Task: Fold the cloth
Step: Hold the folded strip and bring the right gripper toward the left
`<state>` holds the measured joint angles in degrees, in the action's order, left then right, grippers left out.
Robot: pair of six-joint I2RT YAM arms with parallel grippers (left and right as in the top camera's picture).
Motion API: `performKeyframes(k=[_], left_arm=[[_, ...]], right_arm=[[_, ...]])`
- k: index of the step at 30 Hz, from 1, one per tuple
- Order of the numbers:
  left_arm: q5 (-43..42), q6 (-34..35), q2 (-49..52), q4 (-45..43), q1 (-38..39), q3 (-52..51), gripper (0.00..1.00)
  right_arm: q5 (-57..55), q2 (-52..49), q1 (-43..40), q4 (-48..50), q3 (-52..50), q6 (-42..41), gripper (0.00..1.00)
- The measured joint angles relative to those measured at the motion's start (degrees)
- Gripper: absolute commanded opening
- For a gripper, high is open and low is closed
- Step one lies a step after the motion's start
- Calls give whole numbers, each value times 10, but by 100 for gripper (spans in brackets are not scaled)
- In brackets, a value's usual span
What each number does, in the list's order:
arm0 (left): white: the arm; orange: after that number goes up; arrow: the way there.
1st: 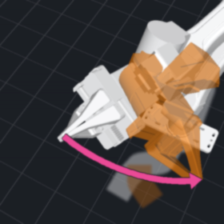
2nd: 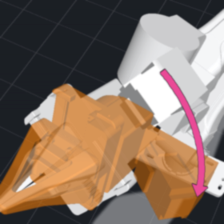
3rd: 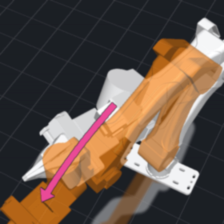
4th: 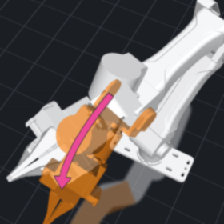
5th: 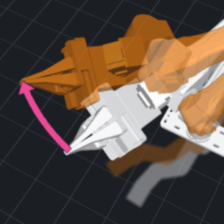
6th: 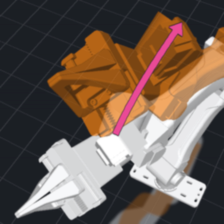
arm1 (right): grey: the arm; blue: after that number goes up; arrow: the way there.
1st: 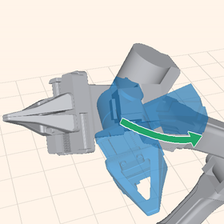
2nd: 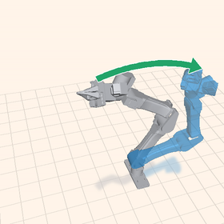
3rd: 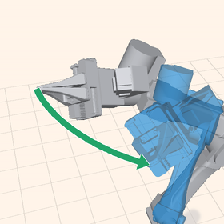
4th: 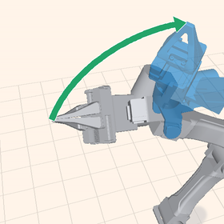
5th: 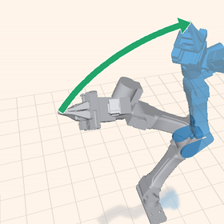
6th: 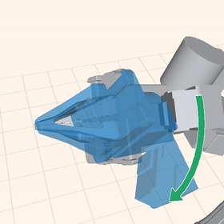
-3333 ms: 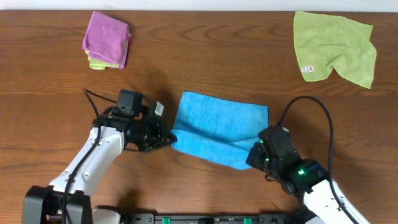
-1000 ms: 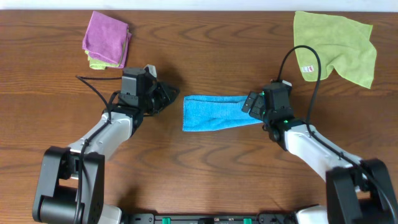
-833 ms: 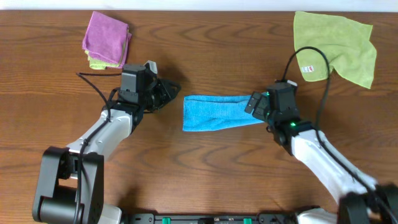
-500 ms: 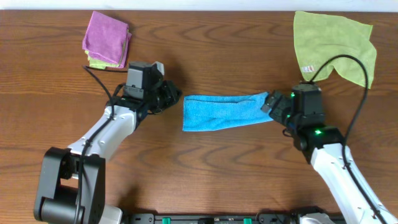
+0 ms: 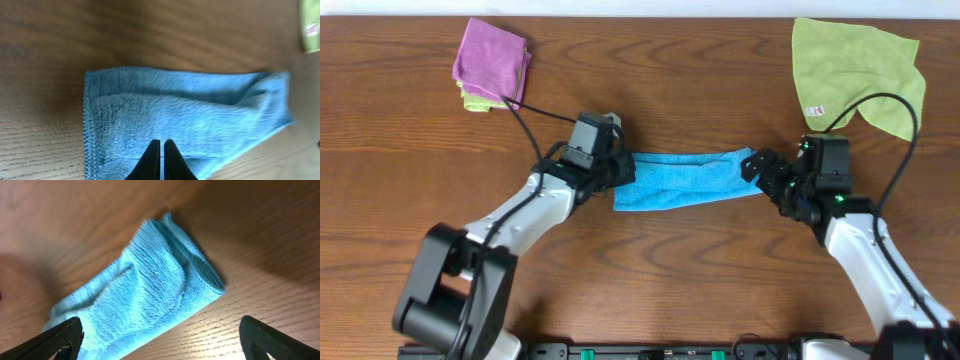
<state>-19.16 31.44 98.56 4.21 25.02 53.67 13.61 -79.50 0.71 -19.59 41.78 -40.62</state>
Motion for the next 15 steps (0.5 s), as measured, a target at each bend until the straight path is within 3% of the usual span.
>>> performKeyframes(k=[15], left_arm=[[25, -4, 72, -8, 2, 4, 6]], right_arm=[[14, -95, 0, 38, 0, -9, 99]])
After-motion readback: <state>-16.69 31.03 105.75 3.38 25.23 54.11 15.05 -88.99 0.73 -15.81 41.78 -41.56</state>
